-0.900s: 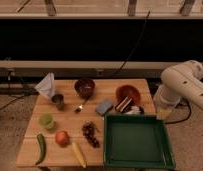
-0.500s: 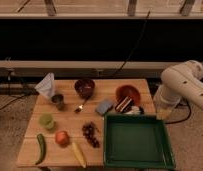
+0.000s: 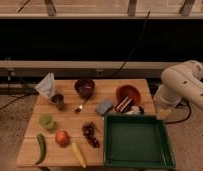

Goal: Place sponge in plastic cup

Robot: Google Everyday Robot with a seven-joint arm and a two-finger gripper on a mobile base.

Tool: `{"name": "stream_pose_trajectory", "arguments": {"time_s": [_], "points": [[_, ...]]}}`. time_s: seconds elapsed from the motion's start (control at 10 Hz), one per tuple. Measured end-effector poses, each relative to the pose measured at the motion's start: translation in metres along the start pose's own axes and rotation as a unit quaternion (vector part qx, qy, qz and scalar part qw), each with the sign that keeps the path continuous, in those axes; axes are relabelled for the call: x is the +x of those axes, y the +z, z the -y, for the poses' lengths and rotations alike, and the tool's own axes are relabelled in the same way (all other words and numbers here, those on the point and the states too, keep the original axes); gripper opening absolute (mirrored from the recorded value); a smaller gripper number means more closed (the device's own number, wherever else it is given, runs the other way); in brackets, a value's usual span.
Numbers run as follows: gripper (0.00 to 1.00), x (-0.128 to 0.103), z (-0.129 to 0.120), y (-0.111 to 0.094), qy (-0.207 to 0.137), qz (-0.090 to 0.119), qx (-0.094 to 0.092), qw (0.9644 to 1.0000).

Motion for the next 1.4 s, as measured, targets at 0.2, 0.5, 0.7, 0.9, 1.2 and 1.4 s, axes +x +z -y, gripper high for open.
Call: {"name": "stream_pose_trajectory", "arguments": {"time_s": [0.2,0.5,0.7,0.9,1.2,1.4], "points": [[0.65,0.0,0.0,0.0,0.0,0.0,0.0,1.0],[0.65,0.0,0.0,-0.001,0.0,-0.001,0.001,1.0],[0.65,0.0,0.0,-0.001,0.0,-0.001,0.001,1.0],[0.65,0.0,0.0,-0.001,0.0,-0.001,0.001,1.0],[0.65,0.0,0.001,0.0,-0.001,0.0,0.001,1.0],[0.65,-0.008,0.011,0.008,-0.026,0.009,0.002,0.9996]]}}
